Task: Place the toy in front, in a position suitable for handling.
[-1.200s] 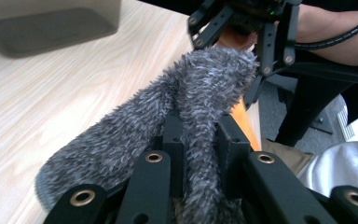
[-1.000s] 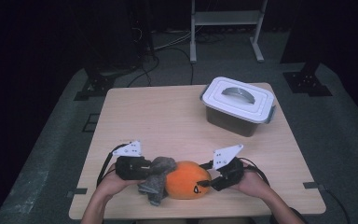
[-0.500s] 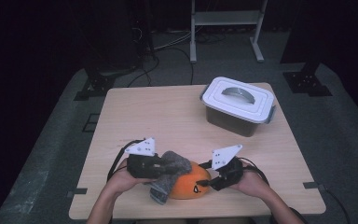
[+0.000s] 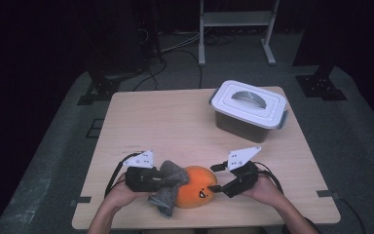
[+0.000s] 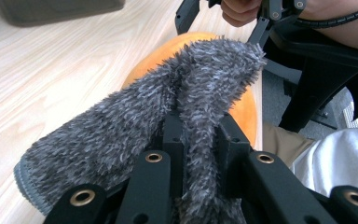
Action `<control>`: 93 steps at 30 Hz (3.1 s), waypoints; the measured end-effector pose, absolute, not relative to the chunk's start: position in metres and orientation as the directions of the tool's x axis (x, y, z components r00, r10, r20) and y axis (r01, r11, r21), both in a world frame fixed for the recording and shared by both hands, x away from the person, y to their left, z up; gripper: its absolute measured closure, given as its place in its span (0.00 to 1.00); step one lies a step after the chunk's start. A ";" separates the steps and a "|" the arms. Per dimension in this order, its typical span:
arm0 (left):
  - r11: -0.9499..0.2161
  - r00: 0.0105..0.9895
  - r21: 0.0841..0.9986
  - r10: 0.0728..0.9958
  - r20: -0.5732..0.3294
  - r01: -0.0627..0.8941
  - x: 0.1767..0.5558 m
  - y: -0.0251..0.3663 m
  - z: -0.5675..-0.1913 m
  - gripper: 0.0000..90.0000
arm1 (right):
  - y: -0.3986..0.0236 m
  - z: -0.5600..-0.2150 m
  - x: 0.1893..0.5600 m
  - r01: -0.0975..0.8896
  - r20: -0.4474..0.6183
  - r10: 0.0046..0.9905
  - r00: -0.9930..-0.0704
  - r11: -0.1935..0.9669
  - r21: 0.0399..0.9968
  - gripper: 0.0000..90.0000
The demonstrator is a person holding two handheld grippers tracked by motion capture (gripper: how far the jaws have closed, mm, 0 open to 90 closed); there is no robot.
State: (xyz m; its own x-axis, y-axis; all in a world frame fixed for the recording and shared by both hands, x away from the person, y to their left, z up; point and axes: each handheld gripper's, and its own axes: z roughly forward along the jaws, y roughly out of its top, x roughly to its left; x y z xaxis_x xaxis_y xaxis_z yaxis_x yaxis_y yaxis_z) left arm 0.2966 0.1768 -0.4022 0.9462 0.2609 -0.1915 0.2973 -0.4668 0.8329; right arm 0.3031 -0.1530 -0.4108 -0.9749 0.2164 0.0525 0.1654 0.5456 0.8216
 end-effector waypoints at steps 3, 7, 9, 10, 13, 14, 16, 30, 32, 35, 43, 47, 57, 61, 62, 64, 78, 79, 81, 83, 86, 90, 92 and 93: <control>-0.459 0.943 0.834 0.263 -0.204 0.308 0.298 0.180 -0.405 0.85 | -0.149 -0.418 0.306 0.190 0.081 0.215 -0.973 0.551 0.813 0.33; -0.470 0.943 0.830 0.274 -0.189 0.302 0.299 0.179 -0.401 0.85 | -0.144 -0.419 0.307 0.184 0.085 0.201 -0.976 0.550 0.814 0.50; -0.475 0.947 0.831 0.272 -0.174 0.289 0.300 0.177 -0.396 0.85 | -0.143 -0.415 0.305 0.162 0.060 0.197 -0.979 0.557 0.815 0.57; -0.475 0.947 0.831 0.272 -0.174 0.289 0.300 0.177 -0.396 0.85 | -0.143 -0.415 0.305 0.162 0.060 0.197 -0.979 0.557 0.815 0.57; -0.480 0.959 0.841 0.244 -0.144 0.249 0.302 0.165 -0.380 0.86 | -0.143 -0.408 0.300 0.133 0.026 0.198 -0.980 0.553 0.822 0.63; -0.480 0.959 0.841 0.244 -0.144 0.249 0.302 0.165 -0.380 0.85 | -0.143 -0.407 0.299 0.129 0.019 0.202 -0.979 0.550 0.825 0.63; -0.493 0.967 0.842 0.221 -0.124 0.221 0.303 0.154 -0.372 0.85 | -0.141 -0.404 0.297 0.113 -0.005 0.204 -0.979 0.562 0.819 0.63; -0.490 0.967 0.839 0.201 -0.158 0.239 0.315 0.140 -0.375 0.85 | -0.153 -0.407 0.300 0.114 -0.009 0.209 -0.978 0.567 0.816 0.65; -0.489 0.966 0.839 0.207 -0.155 0.239 0.315 0.144 -0.375 0.85 | -0.154 -0.403 0.299 0.111 -0.016 0.217 -0.976 0.560 0.821 0.65; -0.485 0.969 0.844 0.192 -0.152 0.229 0.315 0.142 -0.372 0.85 | -0.150 -0.400 0.298 0.094 -0.038 0.218 -0.975 0.564 0.820 0.65; -0.498 0.978 0.843 0.155 -0.143 0.202 0.322 0.120 -0.365 0.85 | -0.140 -0.402 0.299 0.079 -0.053 0.209 -0.976 0.573 0.816 0.65; -0.524 0.977 0.828 0.168 -0.129 0.200 0.321 0.121 -0.368 0.85 | -0.146 -0.406 0.301 0.096 -0.032 0.211 -0.977 0.570 0.816 0.65; -0.494 0.960 0.828 0.212 -0.182 0.266 0.318 0.145 -0.386 0.85 | -0.163 -0.415 0.307 0.172 0.052 0.223 -0.973 0.563 0.808 0.55; -0.493 0.961 0.828 0.201 -0.190 0.267 0.318 0.144 -0.389 0.85 | -0.162 -0.410 0.310 0.196 0.077 0.235 -0.969 0.538 0.820 0.41; -0.494 0.962 0.828 0.198 -0.188 0.264 0.317 0.143 -0.389 0.85 | -0.161 -0.410 0.310 0.198 0.078 0.238 -0.968 0.535 0.821 0.38; -0.499 0.966 0.829 0.187 -0.182 0.252 0.315 0.139 -0.388 0.85 | -0.159 -0.410 0.311 0.196 0.073 0.242 -0.968 0.537 0.821 0.35; -0.509 0.971 0.829 0.175 -0.162 0.230 0.315 0.137 -0.379 0.85 | -0.157 -0.415 0.306 0.144 0.050 0.177 -0.983 0.570 0.809 0.55; -0.512 0.970 0.826 0.180 -0.164 0.235 0.316 0.139 -0.379 0.85 | -0.158 -0.415 0.305 0.139 0.046 0.175 -0.984 0.573 0.808 0.56; -0.504 0.965 0.825 0.190 -0.180 0.254 0.317 0.143 -0.383 0.85 | -0.160 -0.415 0.304 0.127 0.034 0.167 -0.985 0.581 0.804 0.56; -0.496 0.961 0.825 0.194 -0.199 0.271 0.317 0.147 -0.387 0.85 | -0.164 -0.416 0.303 0.123 0.035 0.161 -0.986 0.584 0.802 0.57; -0.482 0.956 0.827 0.197 -0.219 0.289 0.317 0.152 -0.392 0.85 | -0.166 -0.417 0.304 0.137 0.055 0.157 -0.986 0.580 0.803 0.53; -0.487 0.956 0.824 0.195 -0.221 0.289 0.315 0.151 -0.394 0.85 | -0.163 -0.412 0.305 0.172 0.075 0.191 -0.979 0.568 0.805 0.34; -0.488 0.959 0.826 0.178 -0.221 0.281 0.313 0.149 -0.394 0.85 | -0.161 -0.411 0.306 0.183 0.086 0.196 -0.977 0.555 0.812 0.30; -0.490 0.960 0.826 0.173 -0.220 0.278 0.313 0.148 -0.394 0.85 | -0.160 -0.411 0.305 0.185 0.088 0.198 -0.976 0.552 0.813 0.29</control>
State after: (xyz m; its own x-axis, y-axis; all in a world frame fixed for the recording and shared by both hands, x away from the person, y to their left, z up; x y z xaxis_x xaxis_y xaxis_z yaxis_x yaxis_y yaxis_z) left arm 0.3128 0.1480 -0.3937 0.9600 0.1729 -0.2202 0.2778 -0.4900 0.8263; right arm 0.3055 -0.1597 -0.4108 -0.9763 0.1978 0.0879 0.1851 0.5522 0.8129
